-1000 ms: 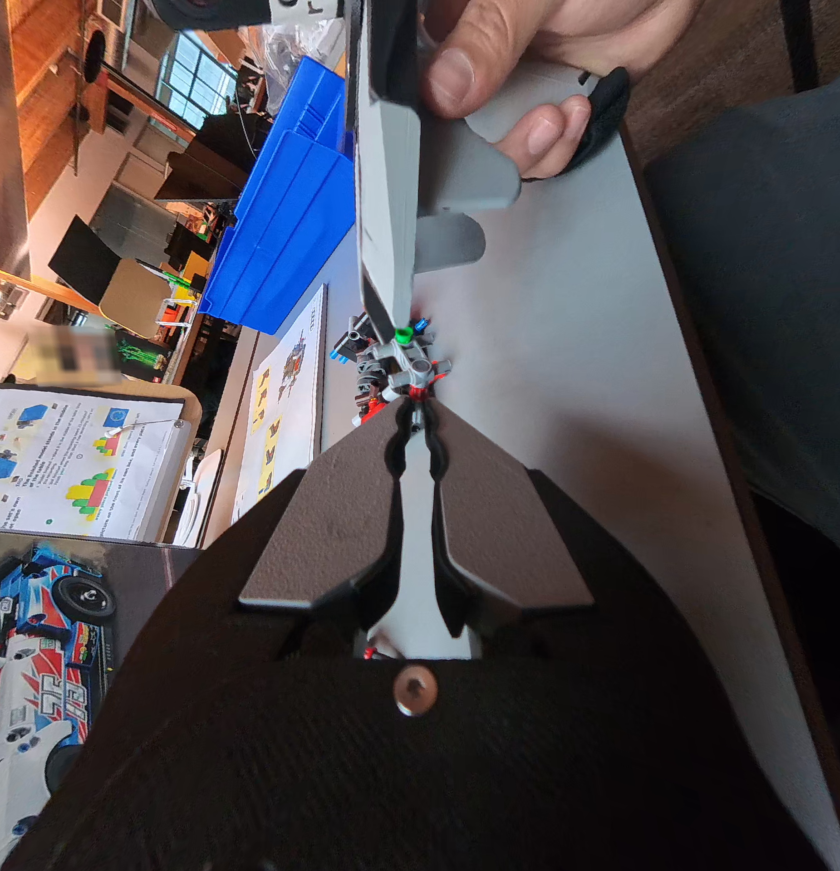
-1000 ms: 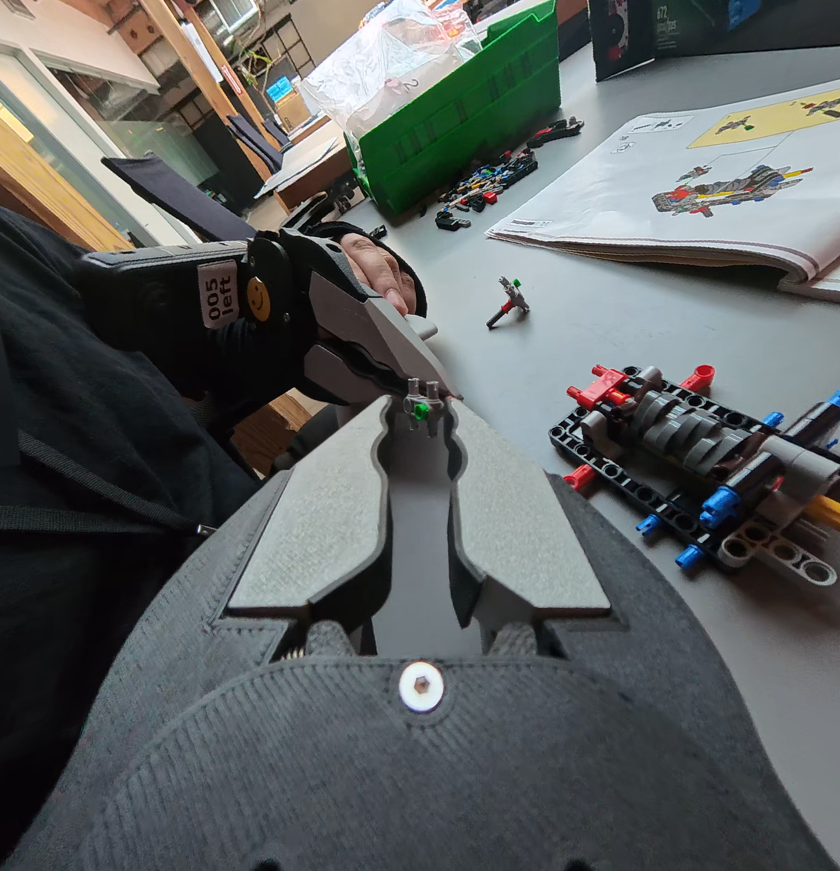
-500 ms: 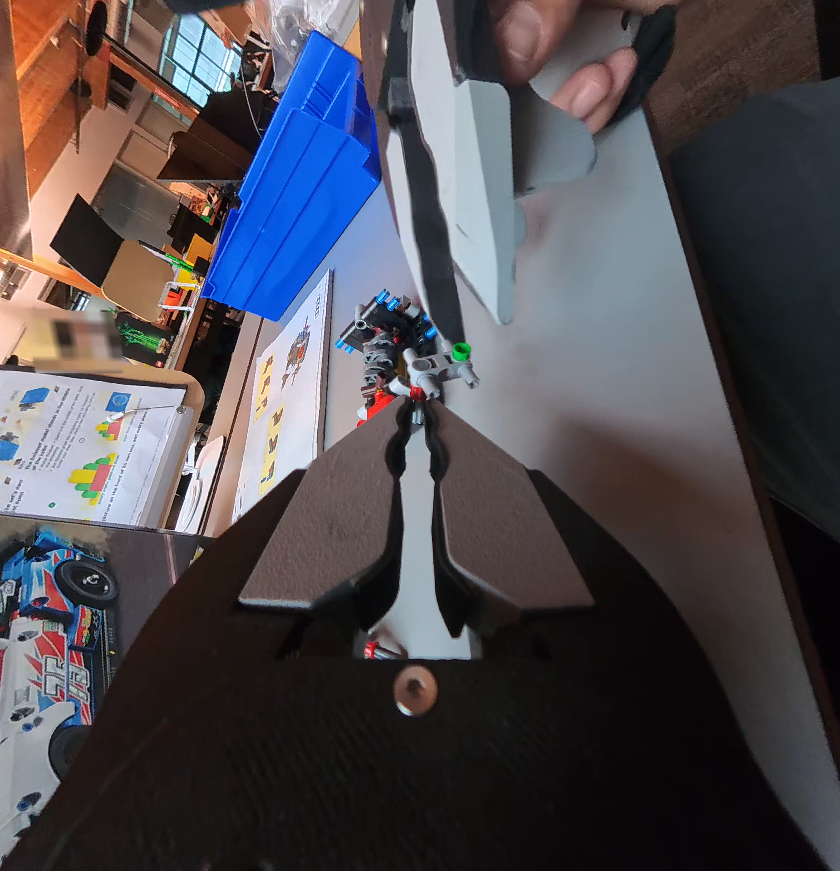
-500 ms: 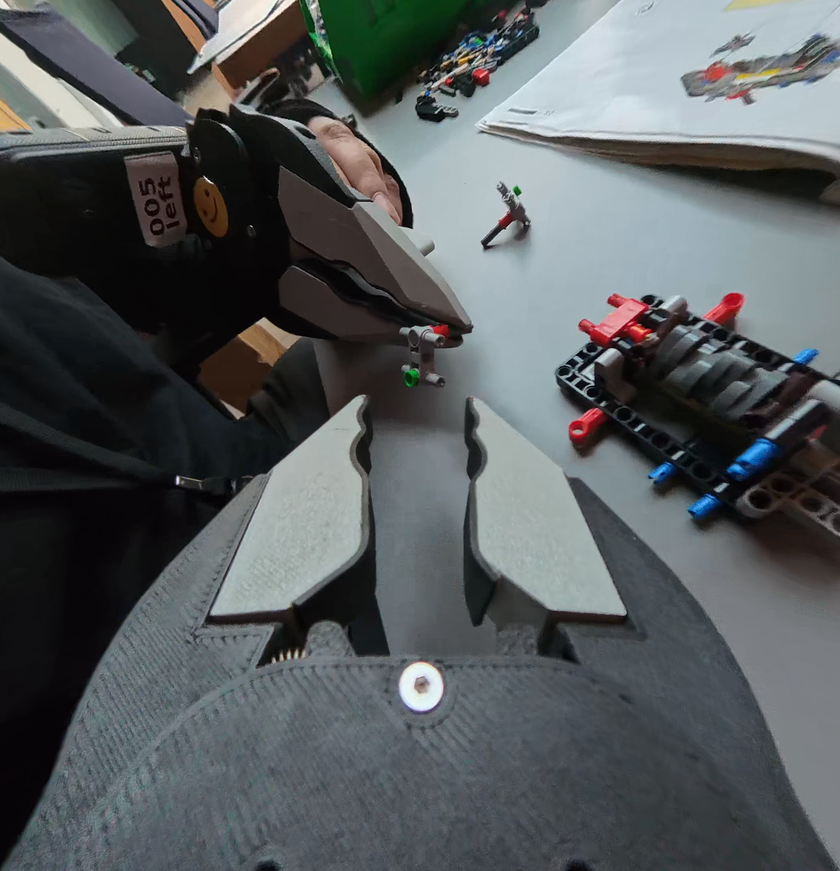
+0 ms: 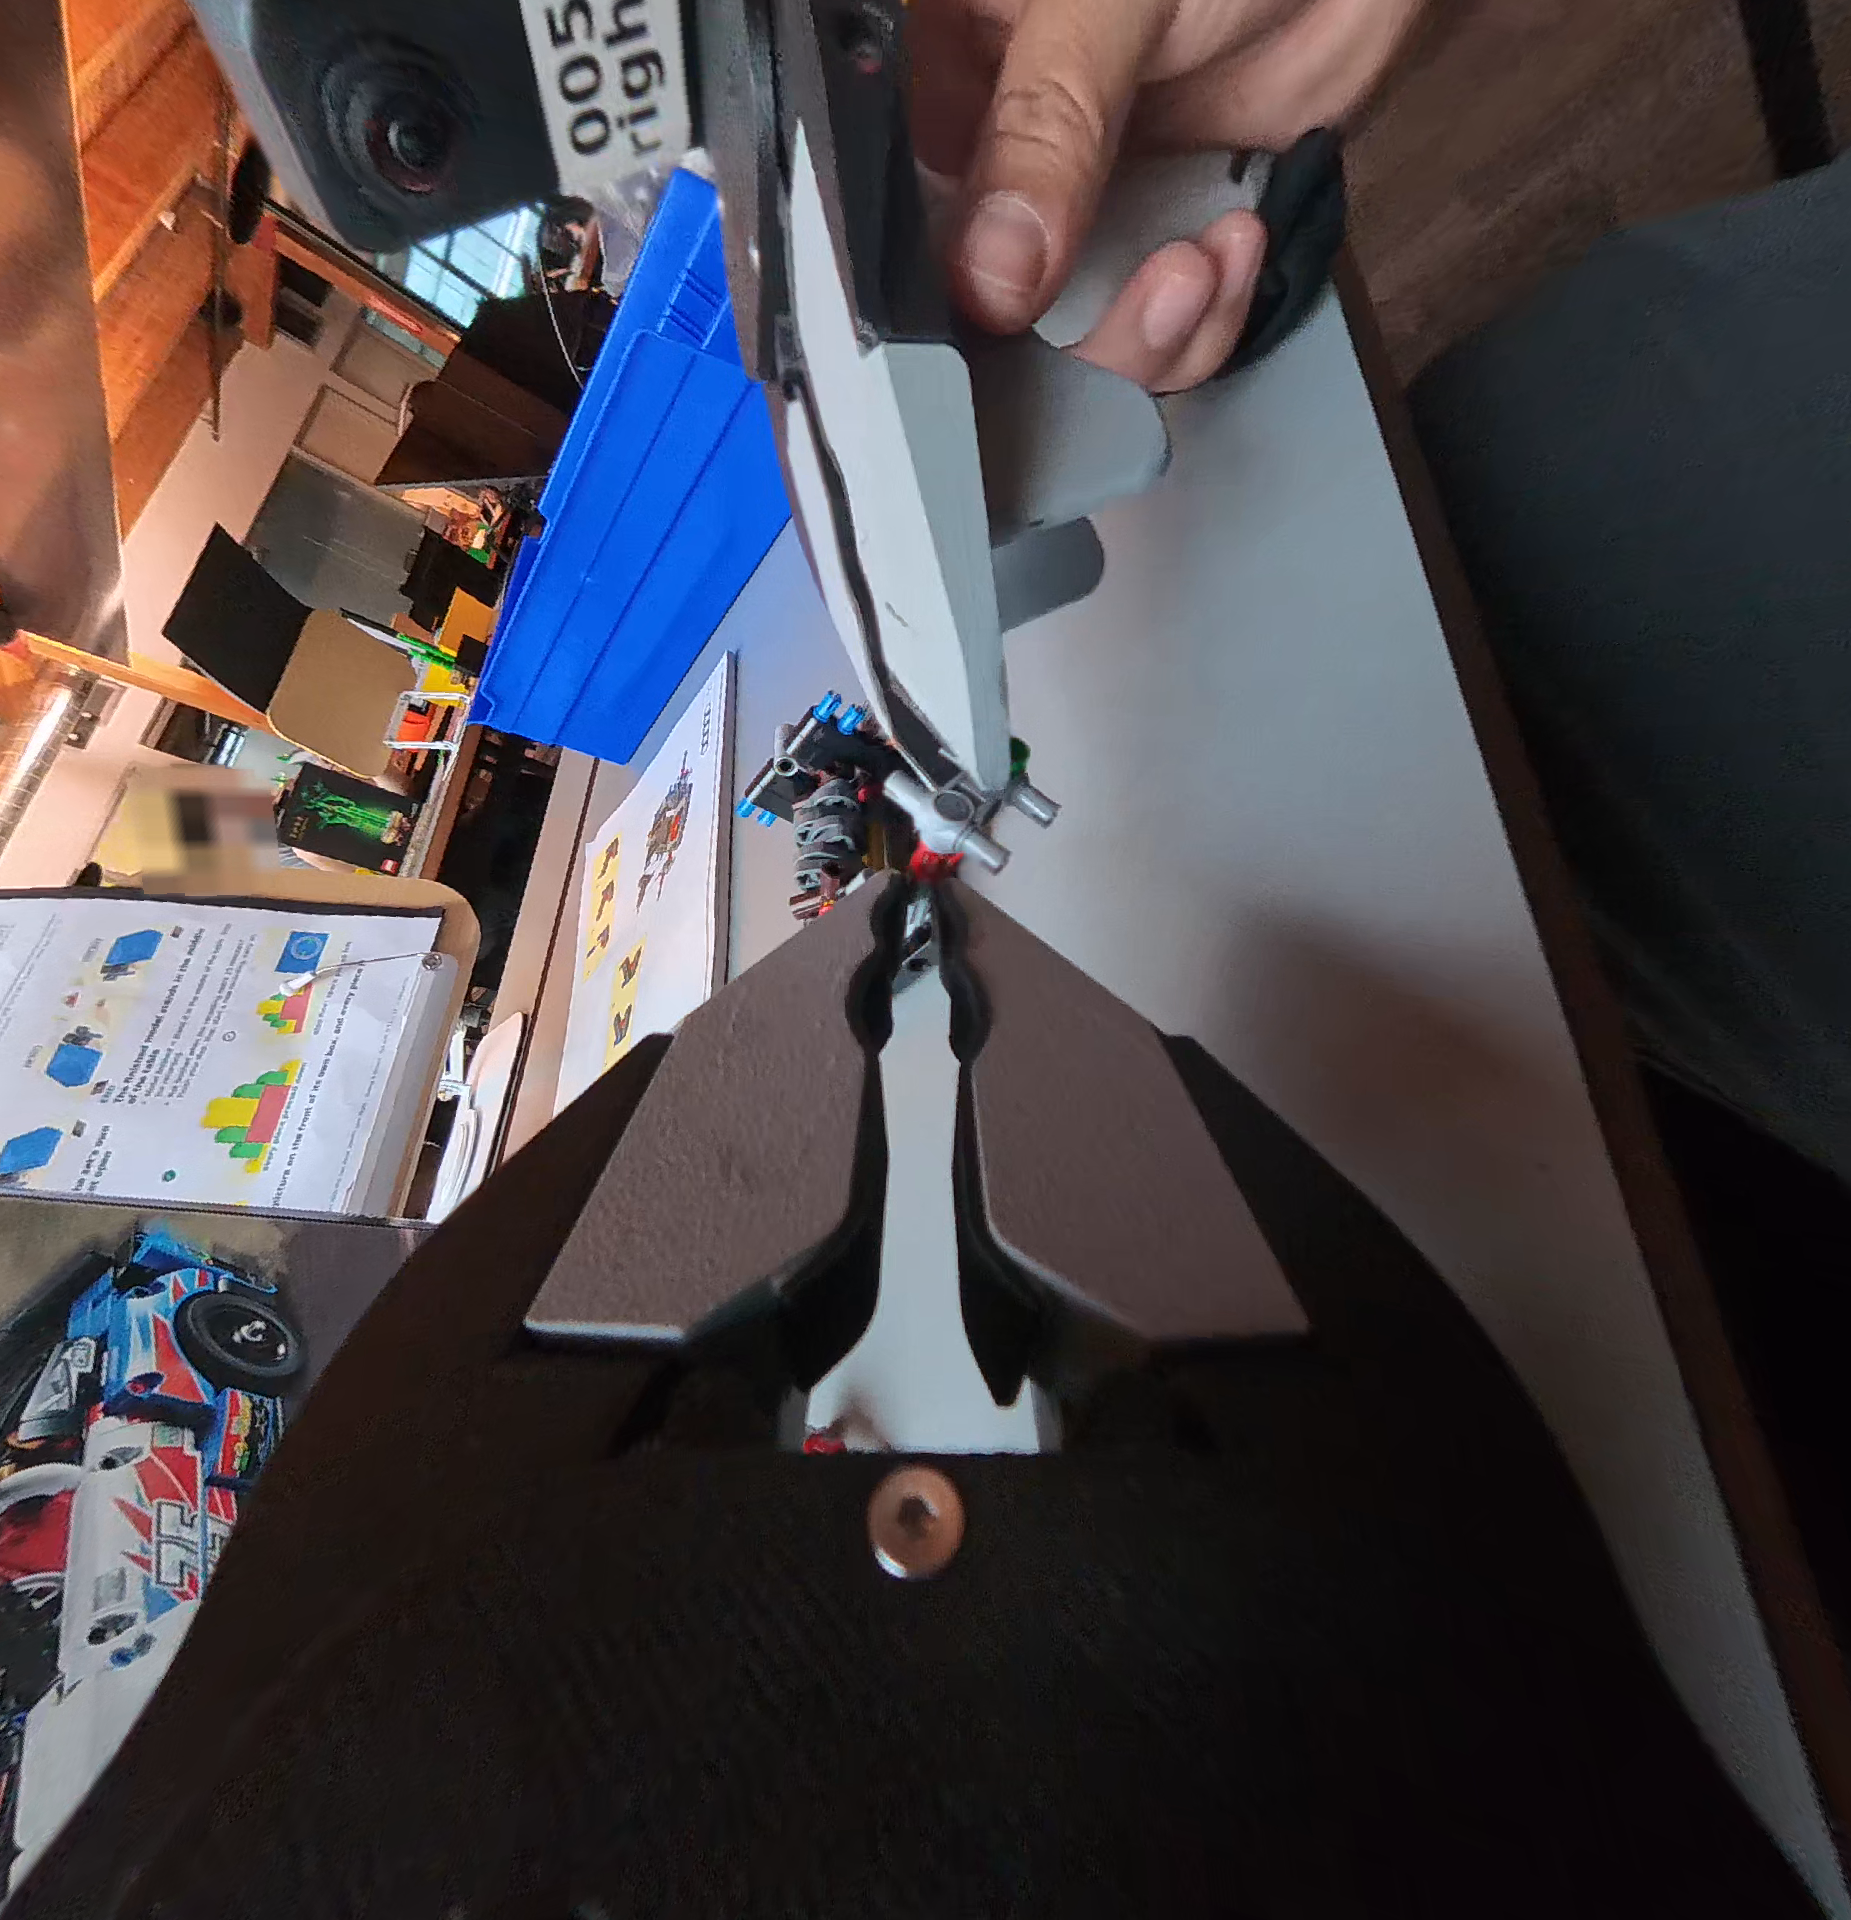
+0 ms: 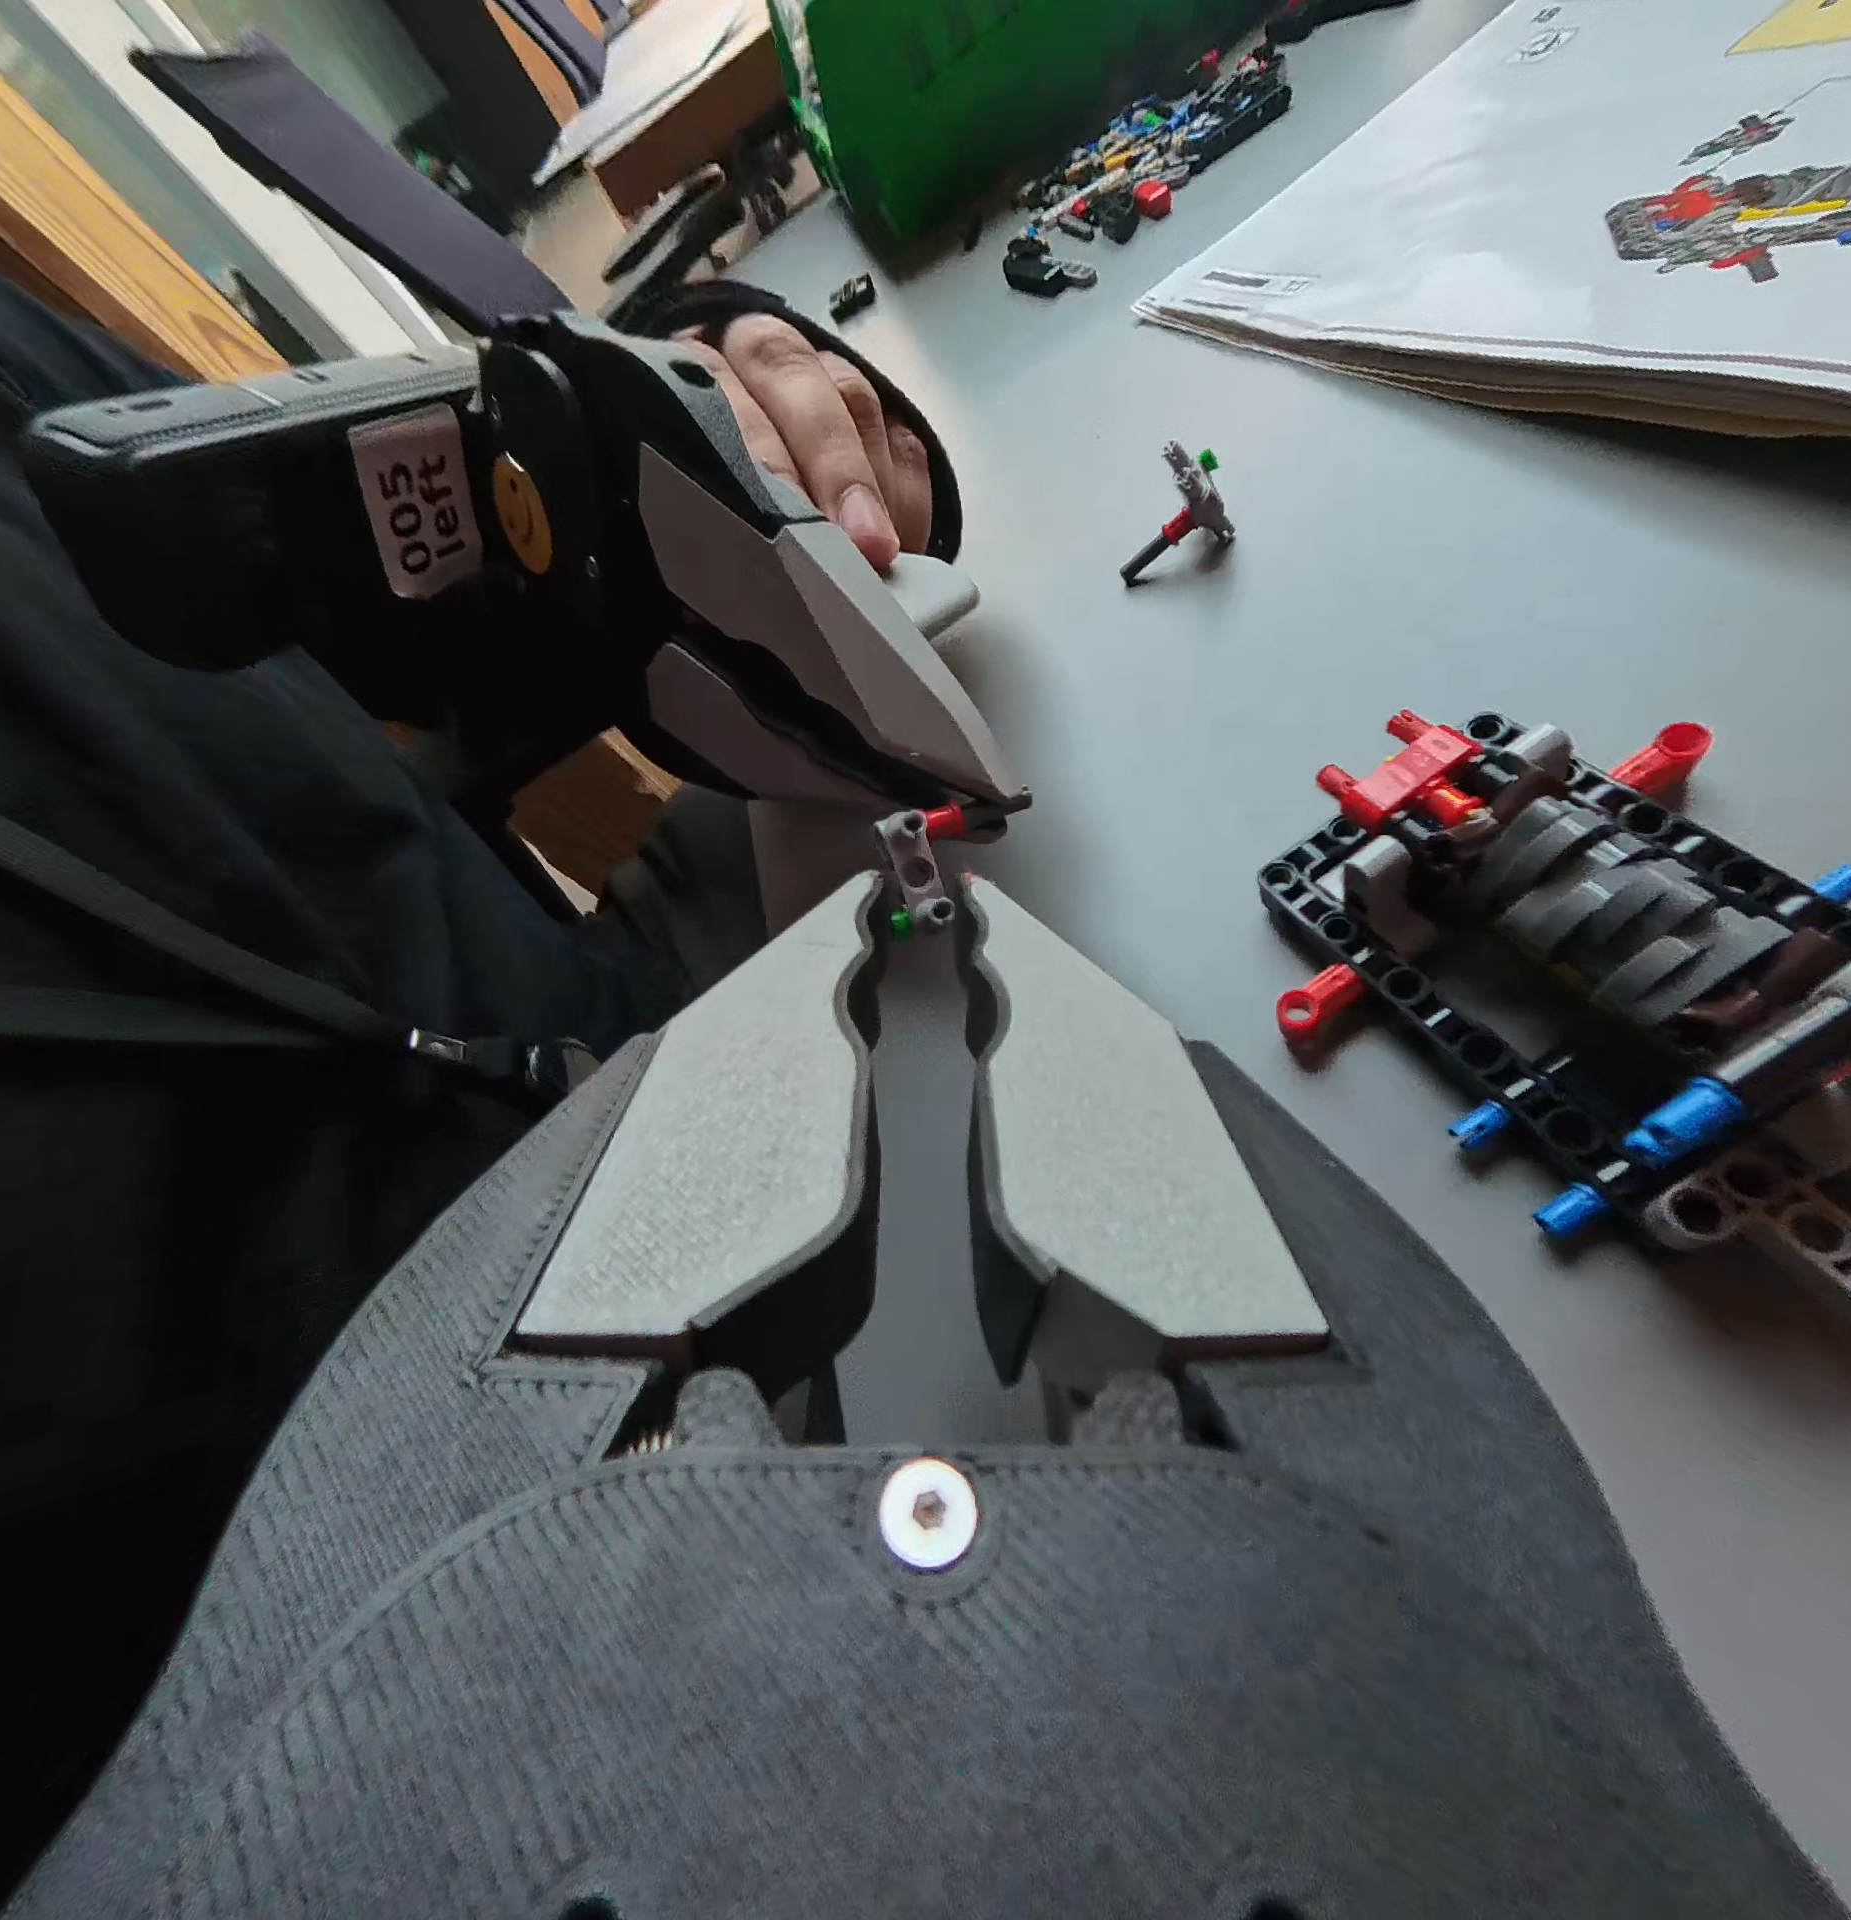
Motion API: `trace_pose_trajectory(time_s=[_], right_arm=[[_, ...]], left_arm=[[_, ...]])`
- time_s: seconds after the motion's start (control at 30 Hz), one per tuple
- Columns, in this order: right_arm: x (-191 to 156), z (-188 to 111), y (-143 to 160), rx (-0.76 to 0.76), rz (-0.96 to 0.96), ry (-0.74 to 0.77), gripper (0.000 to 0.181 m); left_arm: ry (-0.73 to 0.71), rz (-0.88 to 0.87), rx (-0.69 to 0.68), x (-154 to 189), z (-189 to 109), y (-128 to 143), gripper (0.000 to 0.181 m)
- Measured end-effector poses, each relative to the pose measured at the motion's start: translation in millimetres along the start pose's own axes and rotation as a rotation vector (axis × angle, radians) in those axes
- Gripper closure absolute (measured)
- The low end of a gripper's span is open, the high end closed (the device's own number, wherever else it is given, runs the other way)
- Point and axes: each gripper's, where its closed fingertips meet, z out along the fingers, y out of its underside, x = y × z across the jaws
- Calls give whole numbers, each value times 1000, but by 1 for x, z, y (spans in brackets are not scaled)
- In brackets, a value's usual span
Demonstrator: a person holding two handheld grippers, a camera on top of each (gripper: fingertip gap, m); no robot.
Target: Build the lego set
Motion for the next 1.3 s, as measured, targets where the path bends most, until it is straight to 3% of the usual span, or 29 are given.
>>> trace_pose_trajectory(time_s=[0.4,0.6,1.0,1.3], right_arm=[[6,-8,6,-74,-130,79,176],[32,-20,-3,-105,-228,174,176],[52,-19,-3,-179,-484,88,176],[56,-20,-7,-128,-359,0,176]], left_arm=[[35,-24,-18,6,4,3,181],[53,-70,-61,6,8,13,181],[75,-70,-72,10,9,17,181],[78,-87,-76,8,10,20,181]])
